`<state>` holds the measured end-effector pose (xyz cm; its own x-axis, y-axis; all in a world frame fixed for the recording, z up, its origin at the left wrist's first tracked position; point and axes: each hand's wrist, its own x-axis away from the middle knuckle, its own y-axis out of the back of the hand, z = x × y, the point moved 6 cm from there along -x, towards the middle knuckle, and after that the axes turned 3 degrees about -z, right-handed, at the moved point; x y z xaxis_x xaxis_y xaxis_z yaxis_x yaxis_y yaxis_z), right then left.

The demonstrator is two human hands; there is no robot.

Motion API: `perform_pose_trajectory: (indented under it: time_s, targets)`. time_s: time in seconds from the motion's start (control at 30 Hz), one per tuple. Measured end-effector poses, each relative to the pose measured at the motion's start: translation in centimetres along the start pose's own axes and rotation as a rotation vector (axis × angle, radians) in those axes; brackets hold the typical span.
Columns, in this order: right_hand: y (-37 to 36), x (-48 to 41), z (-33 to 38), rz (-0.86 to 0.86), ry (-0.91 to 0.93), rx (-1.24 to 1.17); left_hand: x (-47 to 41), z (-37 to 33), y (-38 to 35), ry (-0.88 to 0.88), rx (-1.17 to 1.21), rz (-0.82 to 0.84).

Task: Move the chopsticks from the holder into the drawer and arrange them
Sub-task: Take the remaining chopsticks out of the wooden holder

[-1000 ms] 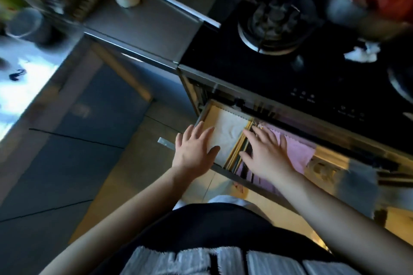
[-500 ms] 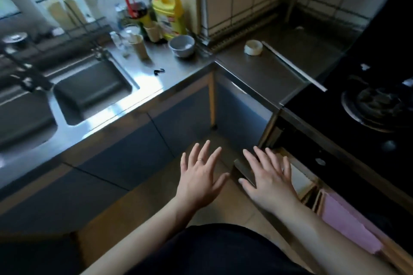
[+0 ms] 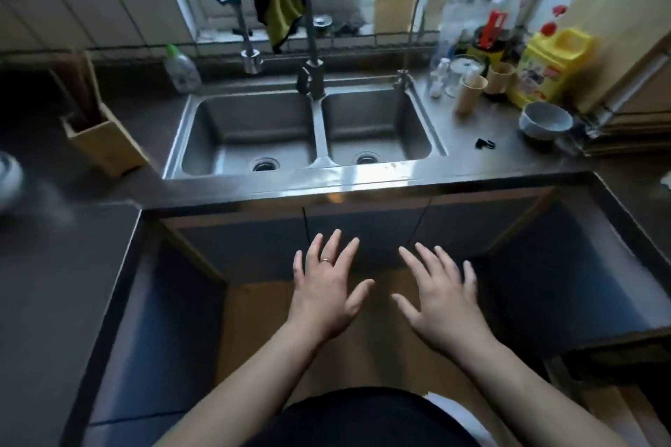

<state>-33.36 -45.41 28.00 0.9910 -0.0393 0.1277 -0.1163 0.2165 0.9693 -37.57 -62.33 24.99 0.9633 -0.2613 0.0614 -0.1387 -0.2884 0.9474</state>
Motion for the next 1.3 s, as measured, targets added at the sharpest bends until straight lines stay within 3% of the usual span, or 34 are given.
perform_pose_trajectory:
  time_s: [0.4,0.83,1.07,1.3]
  targets:
    - [-1.8,-12.3,16.5,0.105,0.436,-0.037,0.5,17.3,4.7,0.473,0.113,-0.139]
    - [-0.7,-27.7,30.1,0.143,0.758,-0.071,-6.2,28.6,11.7,0.817,0.116,-0.327]
    - [0.3,-32.9,36.7,0.153,0.863,-0.070,-8.1,33.8,14.9,0.885,0.201,-0.434]
    - [0.7,-37.6,42.7,0.122,0.846,-0.178,-12.3,41.8,18.0,0.858,0.329,-0.514]
